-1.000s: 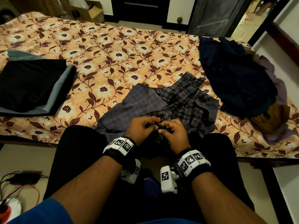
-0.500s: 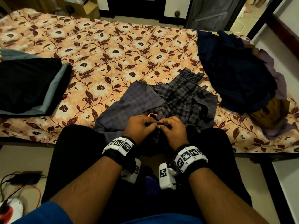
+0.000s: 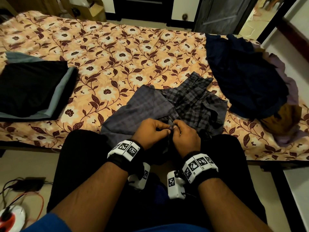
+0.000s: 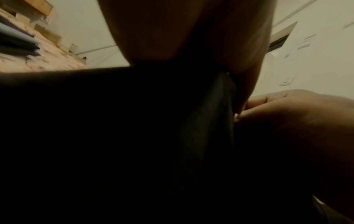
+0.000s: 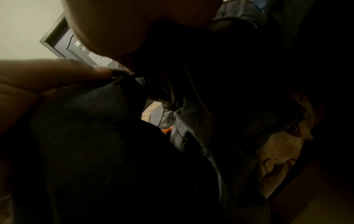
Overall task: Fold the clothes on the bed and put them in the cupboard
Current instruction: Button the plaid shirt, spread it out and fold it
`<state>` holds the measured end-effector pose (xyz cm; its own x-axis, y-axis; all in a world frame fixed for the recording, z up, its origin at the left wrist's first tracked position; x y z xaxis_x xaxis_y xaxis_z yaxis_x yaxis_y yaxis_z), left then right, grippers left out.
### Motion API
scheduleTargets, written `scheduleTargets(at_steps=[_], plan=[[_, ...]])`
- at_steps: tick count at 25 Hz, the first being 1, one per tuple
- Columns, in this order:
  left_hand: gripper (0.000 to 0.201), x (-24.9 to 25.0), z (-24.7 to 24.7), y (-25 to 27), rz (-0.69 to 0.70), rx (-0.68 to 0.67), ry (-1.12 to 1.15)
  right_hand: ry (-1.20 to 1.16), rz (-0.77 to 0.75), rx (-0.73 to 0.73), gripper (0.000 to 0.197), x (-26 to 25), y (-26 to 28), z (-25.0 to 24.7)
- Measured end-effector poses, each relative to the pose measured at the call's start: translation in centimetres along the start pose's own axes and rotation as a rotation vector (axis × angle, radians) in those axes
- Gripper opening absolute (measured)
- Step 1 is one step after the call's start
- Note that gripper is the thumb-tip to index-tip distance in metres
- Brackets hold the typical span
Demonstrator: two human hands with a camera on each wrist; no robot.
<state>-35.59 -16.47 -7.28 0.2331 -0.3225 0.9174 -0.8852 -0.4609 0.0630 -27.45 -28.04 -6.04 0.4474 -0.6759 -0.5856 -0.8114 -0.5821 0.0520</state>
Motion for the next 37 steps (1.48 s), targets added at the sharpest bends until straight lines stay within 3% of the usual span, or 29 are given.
scheduleTargets(at_steps=[3,7,11,13,15,17,19,21,23,25,29,33,35,37], plan=[[0.005,-0.4,-1.0,0.7,-0.077,-0.019,-0.142,0.090,0.034,-0.019,0.027,0.0,-0.1,-0.5],[0.010,-1.2,-4.6,1.3,-0.199,0.118,-0.400,0.080,-0.056,0.041,0.022,0.1,-0.6,-0.3],[0.019,1.0,-9.3,2.4,-0.134,0.498,-0.536,0.059,-0.092,0.193,0.007,1.5,-1.5,-1.3],[0.016,1.8,-11.8,3.3,-0.137,0.706,-0.455,-0.186,-0.145,0.300,0.010,1.3,-1.2,-2.9],[0.021,1.1,-13.0,4.3,-0.262,0.820,-0.347,-0.468,-0.188,0.155,0.024,-0.1,-0.6,-2.6],[0.032,-0.9,-12.0,5.1,-0.395,0.796,-0.192,-0.524,-0.184,-0.073,0.026,-1.2,0.1,-0.2],[0.035,-3.0,-8.9,5.0,-0.379,0.624,0.136,-0.580,-0.083,-0.238,0.021,-0.9,0.4,2.7],[0.020,-3.3,-5.9,4.4,-0.333,0.366,0.412,-0.704,-0.004,-0.247,0.022,-0.1,0.5,3.9],[0.011,-3.4,-4.8,3.7,-0.324,0.189,0.579,-0.836,0.086,-0.129,0.021,1.3,0.0,3.8],[0.023,-3.9,-5.1,3.3,-0.300,0.226,0.655,-0.905,0.197,-0.020,0.012,3.0,-0.4,3.3],[0.025,-4.8,-7.3,3.3,-0.158,0.503,0.555,-0.942,0.363,0.145,0.010,5.2,-1.1,2.1],[0.031,-4.4,-7.8,3.5,-0.083,0.542,0.471,-0.590,0.339,0.167,0.026,5.7,-1.2,1.4],[0.034,-3.8,-6.8,3.5,-0.059,0.474,0.449,-0.531,0.276,0.104,0.032,4.6,-0.8,1.9],[0.036,-3.1,-5.7,3.3,-0.047,0.404,0.439,-0.721,0.189,-0.116,0.026,2.4,-0.3,3.5]])
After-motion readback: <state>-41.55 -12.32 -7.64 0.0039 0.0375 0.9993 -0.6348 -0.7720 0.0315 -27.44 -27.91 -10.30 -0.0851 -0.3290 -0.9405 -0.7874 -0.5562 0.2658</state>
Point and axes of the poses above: each hand's wrist, its own y-axis away from the middle knuckle, its own z-axis out of the palm, x = y × z, the point moved 6 cm from there along -y, towards the middle knuckle, and after that the axes turned 1 degree about y, right-handed, at the moved point
